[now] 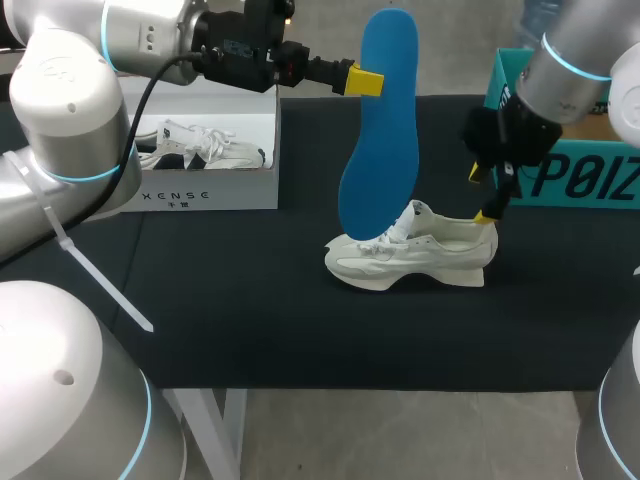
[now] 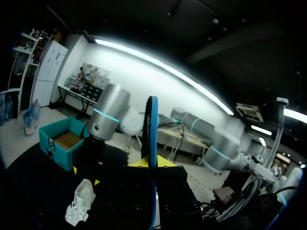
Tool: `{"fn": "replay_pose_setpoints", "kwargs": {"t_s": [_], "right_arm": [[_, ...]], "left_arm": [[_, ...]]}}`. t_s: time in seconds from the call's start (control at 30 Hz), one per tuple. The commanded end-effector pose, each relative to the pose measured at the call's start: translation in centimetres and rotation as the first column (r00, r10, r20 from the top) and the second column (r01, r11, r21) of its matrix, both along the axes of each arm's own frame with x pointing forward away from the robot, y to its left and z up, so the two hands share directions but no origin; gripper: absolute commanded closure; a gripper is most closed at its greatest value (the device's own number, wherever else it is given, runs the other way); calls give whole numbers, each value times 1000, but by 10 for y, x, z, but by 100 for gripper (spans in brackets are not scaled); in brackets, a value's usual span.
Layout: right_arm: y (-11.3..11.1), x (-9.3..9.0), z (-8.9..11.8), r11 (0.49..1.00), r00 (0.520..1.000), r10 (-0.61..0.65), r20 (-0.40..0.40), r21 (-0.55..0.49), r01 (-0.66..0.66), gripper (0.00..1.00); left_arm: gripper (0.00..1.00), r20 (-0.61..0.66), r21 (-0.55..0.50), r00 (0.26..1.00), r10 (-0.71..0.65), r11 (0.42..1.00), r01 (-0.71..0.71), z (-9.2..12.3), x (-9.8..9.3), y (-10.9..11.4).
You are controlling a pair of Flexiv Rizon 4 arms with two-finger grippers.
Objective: Take the shoe out of the shoebox, open the shoe tongue, remove and reinsert the insole, then place the shoe into the shoebox
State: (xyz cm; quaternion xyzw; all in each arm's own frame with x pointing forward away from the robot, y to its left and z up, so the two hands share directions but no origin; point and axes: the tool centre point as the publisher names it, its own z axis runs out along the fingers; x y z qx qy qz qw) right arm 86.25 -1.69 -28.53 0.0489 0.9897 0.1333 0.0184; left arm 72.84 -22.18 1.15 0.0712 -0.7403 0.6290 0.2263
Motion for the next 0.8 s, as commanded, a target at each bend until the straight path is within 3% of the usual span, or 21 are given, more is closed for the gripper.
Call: {"fn": "replay_pose_setpoints", "kwargs": {"t_s": [0.03,0.8], "right_arm": [[2,2,0,1000,1000,-3,3,-8,3,0],[4,9,-1,1000,1000,-2,6,-8,2,0]], "left_arm": [[100,0,1,1000,0,1000,0,0,0,0],[100,0,1,1000,0,1000,0,0,0,0]]}}
